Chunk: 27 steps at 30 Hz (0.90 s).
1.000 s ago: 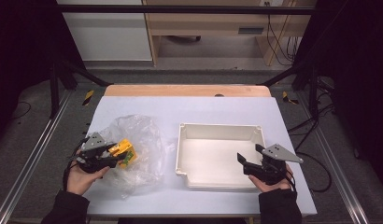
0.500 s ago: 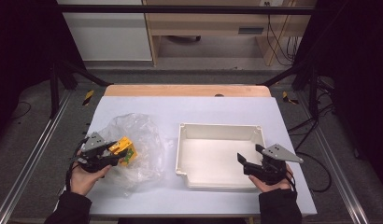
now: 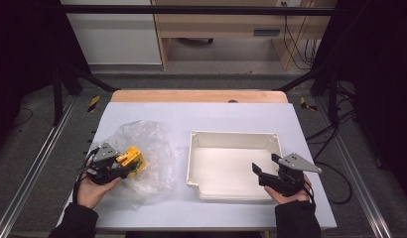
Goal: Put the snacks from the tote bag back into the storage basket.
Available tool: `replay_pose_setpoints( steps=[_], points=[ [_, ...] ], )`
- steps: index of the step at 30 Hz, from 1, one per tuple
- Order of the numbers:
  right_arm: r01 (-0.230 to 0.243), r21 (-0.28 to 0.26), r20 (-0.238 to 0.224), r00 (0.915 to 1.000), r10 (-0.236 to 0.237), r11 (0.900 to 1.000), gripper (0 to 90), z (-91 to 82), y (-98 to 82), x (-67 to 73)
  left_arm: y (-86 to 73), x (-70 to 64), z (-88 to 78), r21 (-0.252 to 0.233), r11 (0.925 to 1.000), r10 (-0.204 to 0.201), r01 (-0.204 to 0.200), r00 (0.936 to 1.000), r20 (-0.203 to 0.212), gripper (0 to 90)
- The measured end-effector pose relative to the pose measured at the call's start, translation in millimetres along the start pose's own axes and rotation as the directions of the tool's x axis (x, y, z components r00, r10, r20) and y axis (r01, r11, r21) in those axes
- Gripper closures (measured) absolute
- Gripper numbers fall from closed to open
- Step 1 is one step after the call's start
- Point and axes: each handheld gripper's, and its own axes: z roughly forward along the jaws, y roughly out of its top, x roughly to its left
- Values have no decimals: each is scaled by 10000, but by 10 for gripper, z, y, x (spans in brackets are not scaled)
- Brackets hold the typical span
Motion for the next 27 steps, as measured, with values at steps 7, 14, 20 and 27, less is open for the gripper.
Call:
replay_pose_setpoints(
  steps=[7,14,20,27],
  points=[
    [-15,40,-11,10000,15,10000,238,6,-5,2,4,-15,-4,-62,10000,-59,59,10000,-71,506],
    [-1,66,0,10000,1,10000,235,12,-10,3,43,-6,-95,-436,9988,-229,224,9997,-109,507],
    [23,81,3,10000,-23,10000,233,16,-12,2,100,4,-229,-960,9946,-417,388,9987,-284,507],
    [-17,56,-16,10000,17,10000,231,13,-8,0,185,13,-426,-1673,9847,-573,496,9975,-412,508]
  ],
)
